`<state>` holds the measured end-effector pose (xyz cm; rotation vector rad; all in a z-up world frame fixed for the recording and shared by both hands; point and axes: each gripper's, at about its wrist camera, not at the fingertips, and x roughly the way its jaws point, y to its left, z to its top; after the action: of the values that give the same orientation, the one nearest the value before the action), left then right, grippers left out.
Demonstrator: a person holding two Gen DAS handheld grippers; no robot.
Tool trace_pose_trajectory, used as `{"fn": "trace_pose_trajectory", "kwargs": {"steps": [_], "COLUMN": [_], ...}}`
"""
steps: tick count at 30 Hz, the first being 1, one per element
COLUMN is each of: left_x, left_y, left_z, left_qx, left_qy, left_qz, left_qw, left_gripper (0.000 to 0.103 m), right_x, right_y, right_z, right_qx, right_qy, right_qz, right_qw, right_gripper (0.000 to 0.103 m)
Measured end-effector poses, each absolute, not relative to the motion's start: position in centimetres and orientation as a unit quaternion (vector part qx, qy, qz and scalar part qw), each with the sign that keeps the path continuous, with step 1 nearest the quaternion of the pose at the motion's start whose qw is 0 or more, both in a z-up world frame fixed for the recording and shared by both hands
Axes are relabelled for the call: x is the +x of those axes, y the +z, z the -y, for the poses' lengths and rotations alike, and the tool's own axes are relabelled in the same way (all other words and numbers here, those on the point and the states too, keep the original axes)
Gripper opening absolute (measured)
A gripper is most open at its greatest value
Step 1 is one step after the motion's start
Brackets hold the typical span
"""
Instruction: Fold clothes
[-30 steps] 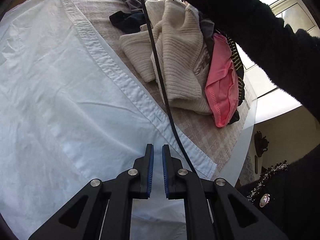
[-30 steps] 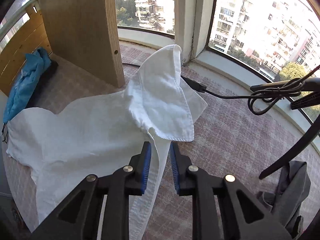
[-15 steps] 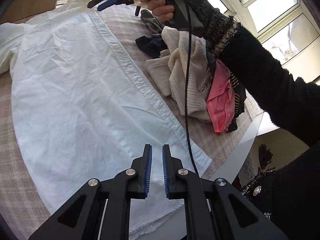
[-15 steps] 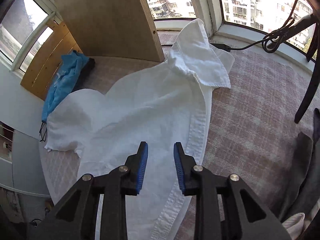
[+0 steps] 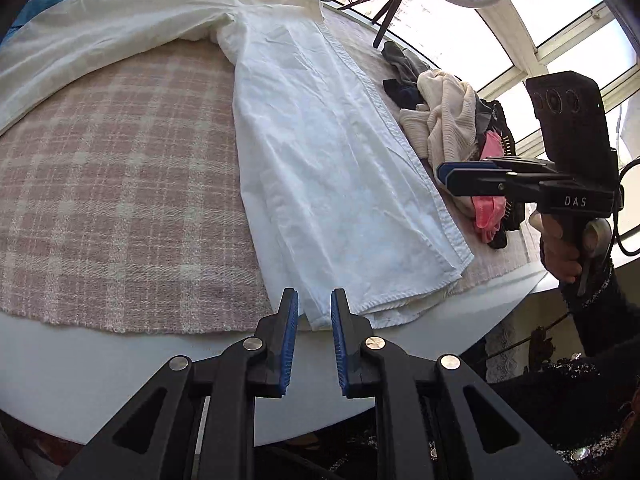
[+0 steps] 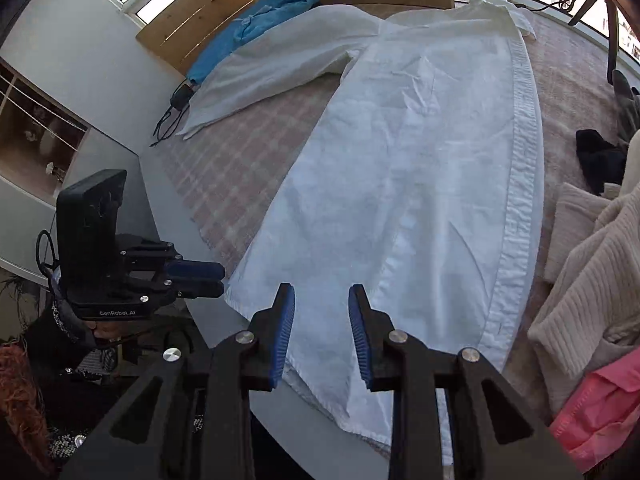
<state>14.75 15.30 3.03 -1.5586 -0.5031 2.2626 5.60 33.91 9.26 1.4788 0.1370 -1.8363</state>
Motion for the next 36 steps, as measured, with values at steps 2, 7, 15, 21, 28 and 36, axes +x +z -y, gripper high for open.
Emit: {"fn": "trace_pose_trajectory", "kwargs": {"steps": [2,7,15,21,28,36], "left_x": [14.7,13.9,13.8,13.3,12.1,11.9], "left_y": [2.7,1.2,0.8,1.7,6.4,7.8], "left_z": [-15.9,-15.8,-15.0,-14.2,-14.1,-14.2], "left_qx": [-0.552,-0.57,-0.561,-0.556,-0.52,-0.505], "left_qy": [0.796,0.785,0.786,0.773,0.778,0.808], "left_qz": [0.168,0.157,0.169,0.212,0.234,0.197], "left_qw": [0.185,0.184,0.196,0.22,0.265,0.231], "left_gripper": [0.015,0.018,0.021,0.004,0.004,0.013], "right_x": [7.5,9.0,11.0,12.8,13.6,8.7], "right_y": [7.1,5.6,7.9,8.3,10.1,10.4], "right_z": [-33.3,-33.8,-32.6,-30.8,-28.3,-30.6], "right_qx": [0.584,0.587,0.55,0.522,0.457,0.489], "right_qy": [-0.727,-0.732,-0.751,-0.756,-0.779,-0.791], "right_qz": [-0.079,-0.091,-0.083,-0.113,-0.152,-0.063], "right_qw": [0.353,0.335,0.357,0.379,0.402,0.363], "right_gripper": [0.028,0.028,0.036,0.05,0.057,0.002]}}
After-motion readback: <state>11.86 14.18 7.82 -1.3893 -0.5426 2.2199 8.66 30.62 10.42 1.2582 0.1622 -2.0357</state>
